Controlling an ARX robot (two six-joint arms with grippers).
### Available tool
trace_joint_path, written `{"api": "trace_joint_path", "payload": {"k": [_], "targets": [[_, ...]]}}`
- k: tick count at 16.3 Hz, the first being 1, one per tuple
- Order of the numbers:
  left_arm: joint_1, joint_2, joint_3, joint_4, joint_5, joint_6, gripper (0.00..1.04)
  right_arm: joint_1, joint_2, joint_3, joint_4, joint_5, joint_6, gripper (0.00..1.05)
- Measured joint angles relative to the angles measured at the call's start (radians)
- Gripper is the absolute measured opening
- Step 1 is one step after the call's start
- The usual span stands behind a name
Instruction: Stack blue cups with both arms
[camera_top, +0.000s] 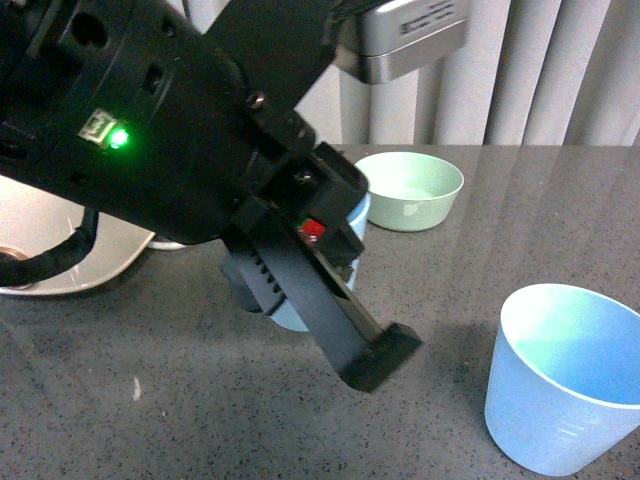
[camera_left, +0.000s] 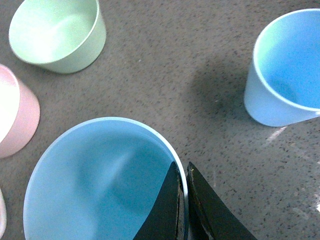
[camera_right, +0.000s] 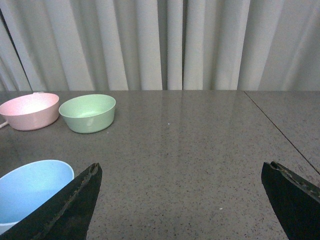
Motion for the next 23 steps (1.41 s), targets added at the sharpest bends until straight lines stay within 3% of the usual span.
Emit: {"api": "trace_joint_path", "payload": {"k": [4,19,20,23], "targets": [[-0.072,0.051,0.052,-0.041,0.005,0.027,0.02,0.000,0.000,0.000,0.000,0.000,0.000,0.98],[-0.090,0.082,0.010,-0.067,0.078,0.033,0.02,0.000,0.000,0.000,0.000,0.000,0.000,0.98],[-0.090,0.082,0.010,-0.057,0.081,0.035,0.09,0.000,0.000,0.000,0.000,0.000,0.000,0.98],[-0.090,0.080,0.011,-0.064,0.100,0.028,0.45,0.000,0.000,0.000,0.000,0.000,0.000,0.98]]}}
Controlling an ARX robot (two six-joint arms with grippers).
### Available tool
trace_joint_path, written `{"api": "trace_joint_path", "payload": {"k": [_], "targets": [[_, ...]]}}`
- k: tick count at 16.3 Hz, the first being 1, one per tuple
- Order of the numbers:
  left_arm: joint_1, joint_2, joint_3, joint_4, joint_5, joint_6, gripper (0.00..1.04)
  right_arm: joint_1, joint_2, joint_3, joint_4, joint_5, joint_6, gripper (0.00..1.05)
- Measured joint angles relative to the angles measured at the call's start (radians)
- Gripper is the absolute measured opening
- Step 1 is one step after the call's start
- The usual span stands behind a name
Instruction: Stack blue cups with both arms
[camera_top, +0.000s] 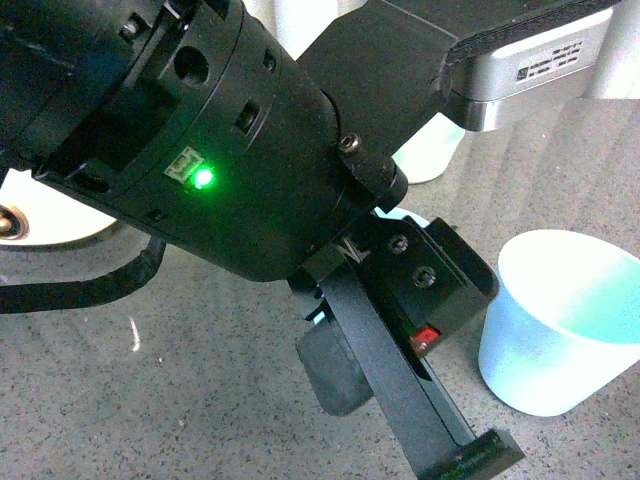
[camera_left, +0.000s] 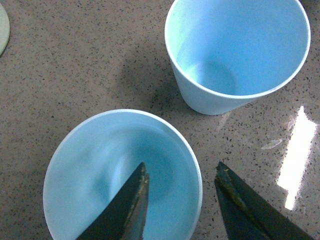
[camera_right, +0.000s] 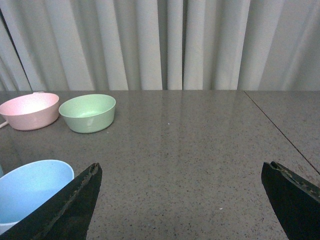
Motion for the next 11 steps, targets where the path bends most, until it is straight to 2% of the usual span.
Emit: {"api": "trace_joint_path", "payload": {"k": [1,5,6,8,11], "targets": [[0.000,-0.003,0.005,-0.005,0.003,-0.010,0.58,0.000,0.000,0.000,0.000,0.000,0.000,0.98],[0.003,-0.039,0.029,-0.021,0.034,-0.027,0.94,0.000,0.000,0.000,0.000,0.000,0.000,0.98],[0.004,-0.048,0.035,-0.023,0.044,-0.034,1.00,0.000,0.000,0.000,0.000,0.000,0.000,0.98],[0.023,-0.073,0.064,-0.028,0.088,-0.066,0.98,0.000,0.000,0.000,0.000,0.000,0.000,0.98],[0.111,-0.100,0.114,0.076,0.117,-0.148,0.98,0.000,0.000,0.000,0.000,0.000,0.000,0.98]]}}
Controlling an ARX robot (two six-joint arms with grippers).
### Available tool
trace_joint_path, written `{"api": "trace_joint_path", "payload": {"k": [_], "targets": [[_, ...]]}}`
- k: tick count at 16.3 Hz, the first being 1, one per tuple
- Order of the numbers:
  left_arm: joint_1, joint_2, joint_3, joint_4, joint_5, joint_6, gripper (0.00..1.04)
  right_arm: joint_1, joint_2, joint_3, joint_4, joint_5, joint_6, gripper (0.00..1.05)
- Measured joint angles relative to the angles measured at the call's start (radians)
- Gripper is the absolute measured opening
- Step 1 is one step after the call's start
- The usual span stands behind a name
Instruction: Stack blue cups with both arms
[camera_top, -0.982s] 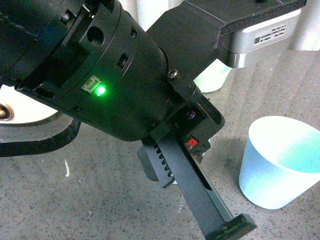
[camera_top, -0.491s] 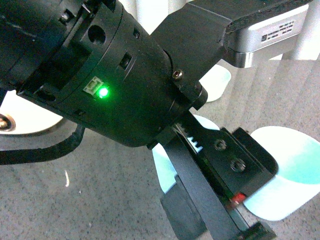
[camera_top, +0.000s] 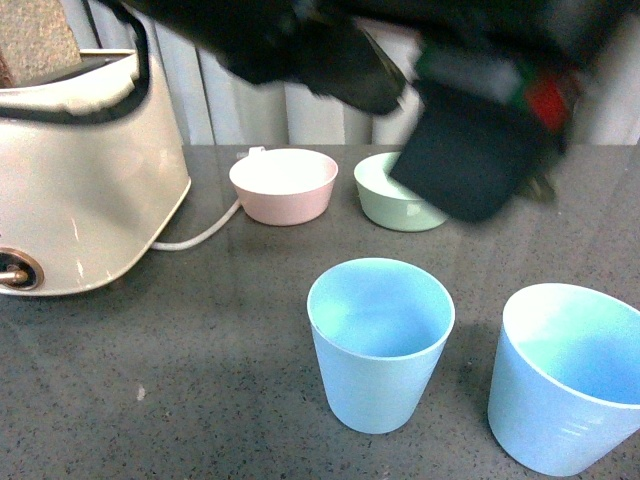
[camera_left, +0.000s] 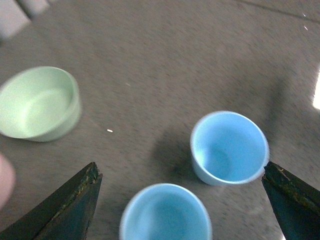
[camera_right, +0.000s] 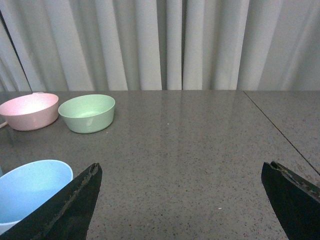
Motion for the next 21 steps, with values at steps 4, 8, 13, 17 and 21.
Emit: {"api": "trace_joint_path", "payload": {"k": [4,8,13,17,21], "targets": [[0.150,-0.023,0.010,0.198,-0.026,-0.166,0.98,0.000,0.000,0.000,0.000,0.000,0.000,0.98],[0.416,-0.159,-0.051,0.414,-0.038,-0.453,0.98,0.000,0.000,0.000,0.000,0.000,0.000,0.98],[0.669,-0.445,-0.348,0.510,-0.227,-0.438,0.79,0.000,0.000,0.000,0.000,0.000,0.000,0.98],[0.678,-0.692,-0.692,0.616,-0.256,-0.359,0.32,0.000,0.000,0.000,0.001,0.000,0.000,0.98],[0.560,-0.942,-0.990,0.652,-0.395,-0.355,0.01,0.000,0.000,0.000,0.000,0.000,0.000,0.98]]}}
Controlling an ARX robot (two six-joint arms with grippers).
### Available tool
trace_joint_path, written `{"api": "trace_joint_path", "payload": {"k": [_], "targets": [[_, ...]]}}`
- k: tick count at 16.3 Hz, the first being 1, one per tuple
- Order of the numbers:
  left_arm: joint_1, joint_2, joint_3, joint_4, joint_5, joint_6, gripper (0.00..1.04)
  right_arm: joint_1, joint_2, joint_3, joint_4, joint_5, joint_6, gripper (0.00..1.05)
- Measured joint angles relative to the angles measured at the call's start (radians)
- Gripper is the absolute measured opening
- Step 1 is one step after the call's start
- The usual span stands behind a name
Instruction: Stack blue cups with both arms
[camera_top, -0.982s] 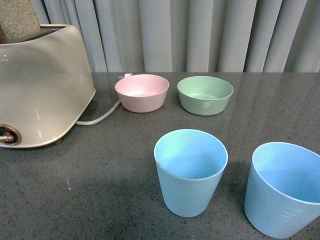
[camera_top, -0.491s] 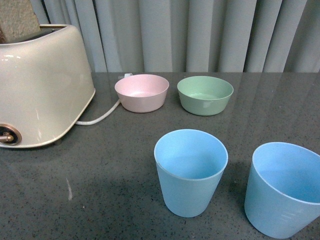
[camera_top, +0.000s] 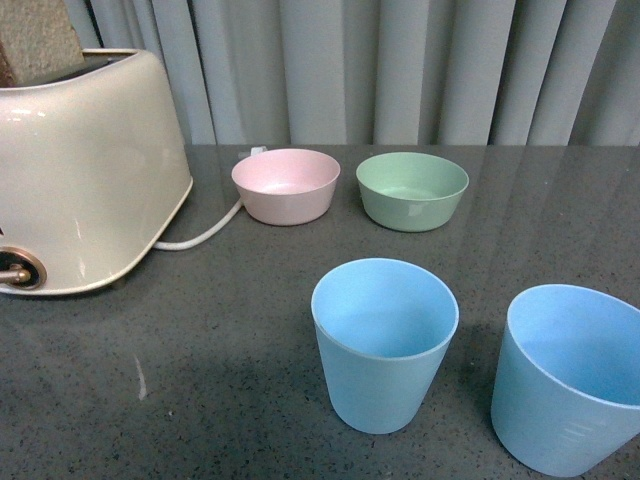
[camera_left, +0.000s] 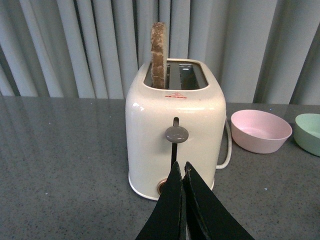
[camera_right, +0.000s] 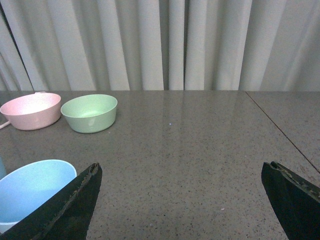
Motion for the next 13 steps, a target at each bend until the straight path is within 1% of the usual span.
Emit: {"api": "trace_joint_path", "payload": {"k": [6,13], "targets": [[-0.003,-0.119,-0.068,-0.059,0.002,0.000,0.01,0.000,0.000,0.000,0.000,0.000,0.000,0.98],[-0.003,-0.206,-0.096,-0.114,0.002,0.000,0.01,0.000,0.000,0.000,0.000,0.000,0.000,0.98]]}}
